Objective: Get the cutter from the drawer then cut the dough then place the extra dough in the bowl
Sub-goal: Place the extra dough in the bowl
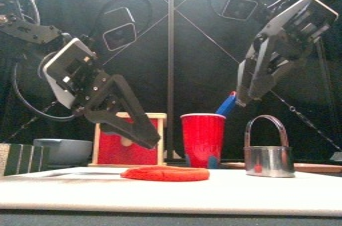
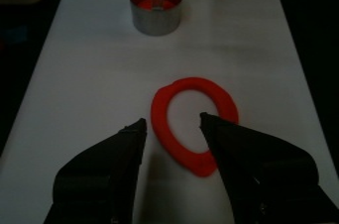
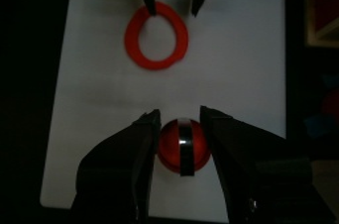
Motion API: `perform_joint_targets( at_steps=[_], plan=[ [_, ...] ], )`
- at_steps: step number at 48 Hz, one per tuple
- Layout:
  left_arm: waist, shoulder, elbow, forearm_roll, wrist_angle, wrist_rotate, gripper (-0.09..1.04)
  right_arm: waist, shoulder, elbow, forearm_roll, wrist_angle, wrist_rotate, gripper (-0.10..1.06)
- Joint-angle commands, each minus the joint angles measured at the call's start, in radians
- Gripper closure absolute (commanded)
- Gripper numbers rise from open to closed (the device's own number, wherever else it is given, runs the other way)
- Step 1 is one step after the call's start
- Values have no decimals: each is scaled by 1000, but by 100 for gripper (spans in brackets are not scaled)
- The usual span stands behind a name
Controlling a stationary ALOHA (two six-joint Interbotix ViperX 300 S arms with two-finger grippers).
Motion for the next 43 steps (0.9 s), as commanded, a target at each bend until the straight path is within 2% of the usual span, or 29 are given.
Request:
perform_joint_targets(
  at_steps=[1, 18, 33, 43],
  plan=[
    [29, 9, -31, 17, 31, 2, 10, -3, -25, 2, 2, -51, 0, 21],
    [37, 18, -58, 98, 187, -3, 18, -5, -25, 34, 3, -143, -3, 21],
    [37, 17, -61, 127, 202, -3, 34, -32, -15, 38, 0, -160, -3, 21],
    [37, -8, -83, 150, 190, -2, 35, -46, -12, 38, -2, -161, -3, 21]
  ],
)
